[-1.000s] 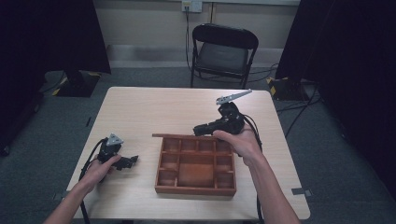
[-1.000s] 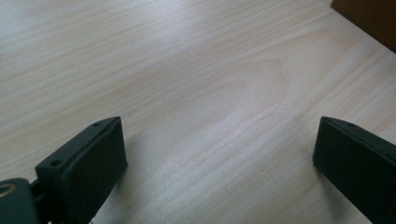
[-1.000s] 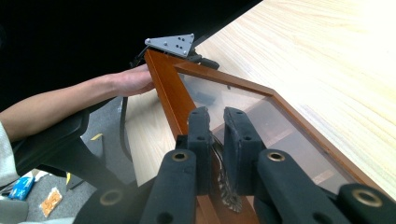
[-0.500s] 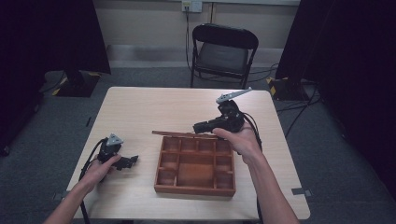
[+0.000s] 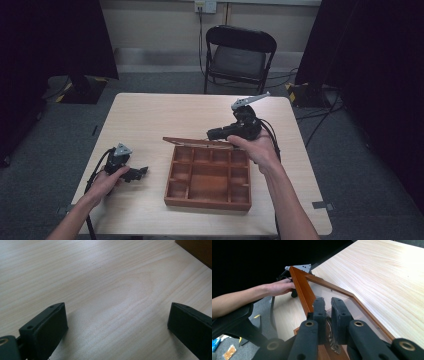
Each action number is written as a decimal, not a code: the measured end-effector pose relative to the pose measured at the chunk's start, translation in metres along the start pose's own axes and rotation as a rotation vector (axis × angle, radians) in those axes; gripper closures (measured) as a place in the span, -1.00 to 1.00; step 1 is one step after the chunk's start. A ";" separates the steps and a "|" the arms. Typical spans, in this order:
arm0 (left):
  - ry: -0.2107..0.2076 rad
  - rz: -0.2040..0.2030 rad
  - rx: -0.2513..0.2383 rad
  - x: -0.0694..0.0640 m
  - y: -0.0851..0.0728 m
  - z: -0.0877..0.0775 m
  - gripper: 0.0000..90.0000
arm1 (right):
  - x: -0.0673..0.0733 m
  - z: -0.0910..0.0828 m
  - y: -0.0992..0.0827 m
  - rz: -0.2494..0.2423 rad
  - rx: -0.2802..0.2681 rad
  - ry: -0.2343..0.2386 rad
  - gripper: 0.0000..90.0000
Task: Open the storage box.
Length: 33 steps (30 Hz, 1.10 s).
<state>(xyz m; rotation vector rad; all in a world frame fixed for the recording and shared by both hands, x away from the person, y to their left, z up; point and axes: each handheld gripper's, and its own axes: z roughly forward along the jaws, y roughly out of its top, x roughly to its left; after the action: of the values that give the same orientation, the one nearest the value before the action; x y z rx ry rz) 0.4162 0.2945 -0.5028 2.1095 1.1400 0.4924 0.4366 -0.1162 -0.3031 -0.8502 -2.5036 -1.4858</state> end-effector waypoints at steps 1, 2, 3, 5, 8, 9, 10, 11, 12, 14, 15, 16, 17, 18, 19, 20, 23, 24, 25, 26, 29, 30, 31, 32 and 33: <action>0.000 -0.002 -0.001 0.000 0.000 0.000 -0.96 | 0.000 0.000 0.000 -0.001 0.000 -0.001 0.84; 0.000 0.002 0.002 0.000 0.000 0.000 -0.96 | 0.000 0.000 0.000 -0.001 0.000 -0.001 0.84; 0.001 -0.001 -0.001 0.000 0.000 0.000 -0.96 | 0.000 0.000 0.000 -0.001 0.001 -0.002 0.84; 0.000 0.002 0.002 0.000 0.000 0.000 -0.96 | 0.000 0.000 0.000 -0.001 0.000 -0.002 0.84; 0.000 -0.001 -0.001 0.000 0.000 0.000 -0.96 | 0.000 0.000 0.000 -0.002 -0.001 -0.003 0.84; 0.000 0.000 0.000 0.000 0.000 0.000 -0.96 | 0.000 0.000 0.000 -0.002 -0.002 -0.003 0.84; 0.000 0.000 0.000 0.000 0.000 0.000 -0.96 | 0.000 0.000 0.000 -0.001 -0.002 -0.004 0.84; 0.000 0.003 0.002 0.000 0.000 0.000 -0.96 | 0.001 0.000 0.000 -0.002 -0.003 -0.007 0.84; 0.000 0.000 0.000 0.000 0.000 0.000 -0.96 | 0.001 0.000 0.000 -0.003 -0.002 -0.007 0.84; 0.000 0.000 0.000 0.000 0.000 0.000 -0.96 | 0.001 0.000 0.000 -0.004 -0.001 -0.008 0.84; 0.001 0.003 0.002 0.000 0.000 0.000 -0.96 | 0.002 0.000 0.000 -0.002 -0.001 -0.010 0.84; 0.000 0.000 0.000 0.000 0.000 0.000 -0.96 | 0.001 0.000 0.000 -0.003 -0.001 -0.009 0.84; -0.001 -0.003 -0.001 0.000 0.000 0.000 -0.96 | 0.001 0.000 0.000 -0.004 -0.002 -0.008 0.84; 0.000 0.000 0.000 0.000 0.000 0.000 -0.96 | 0.001 0.000 0.000 -0.003 -0.003 -0.008 0.84; 0.001 0.000 0.000 0.000 0.000 0.000 -0.96 | 0.001 0.000 0.000 -0.003 -0.003 -0.008 0.84; 0.001 0.000 0.000 0.000 0.000 0.000 -0.96 | 0.001 0.000 0.000 -0.004 -0.002 -0.008 0.84; 0.001 0.002 0.001 0.000 0.000 0.000 -0.96 | 0.001 0.000 0.000 -0.005 -0.002 -0.008 0.84; 0.001 0.000 0.000 0.000 0.000 0.000 -0.96 | 0.001 0.000 0.000 -0.005 -0.002 -0.008 0.84; 0.001 0.000 0.000 0.000 0.000 0.000 -0.96 | 0.001 0.000 0.000 -0.004 -0.003 -0.008 0.84; 0.000 0.000 0.000 0.000 0.000 0.000 -0.96 | 0.001 0.000 0.000 -0.004 -0.002 -0.008 0.84; 0.001 0.002 0.002 0.000 0.000 0.000 -0.96 | 0.001 0.000 0.000 -0.004 -0.002 -0.008 0.84; 0.001 0.000 0.000 0.000 0.000 0.000 -0.96 | 0.001 0.000 0.000 -0.004 -0.003 -0.007 0.84; 0.001 0.003 0.002 0.000 0.000 0.000 -0.96 | 0.001 0.000 0.000 -0.004 -0.003 -0.007 0.84; 0.001 0.000 -0.001 0.000 0.000 0.000 -0.96 | 0.001 0.000 0.000 -0.003 -0.002 -0.008 0.84; 0.001 0.000 -0.001 0.000 0.000 0.000 -0.96 | 0.001 0.000 0.000 -0.003 -0.002 -0.008 0.84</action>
<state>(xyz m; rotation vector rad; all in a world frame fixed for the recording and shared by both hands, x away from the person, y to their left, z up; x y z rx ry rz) 0.4162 0.2944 -0.5028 2.1088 1.1406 0.4934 0.4359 -0.1160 -0.3031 -0.8544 -2.5106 -1.4890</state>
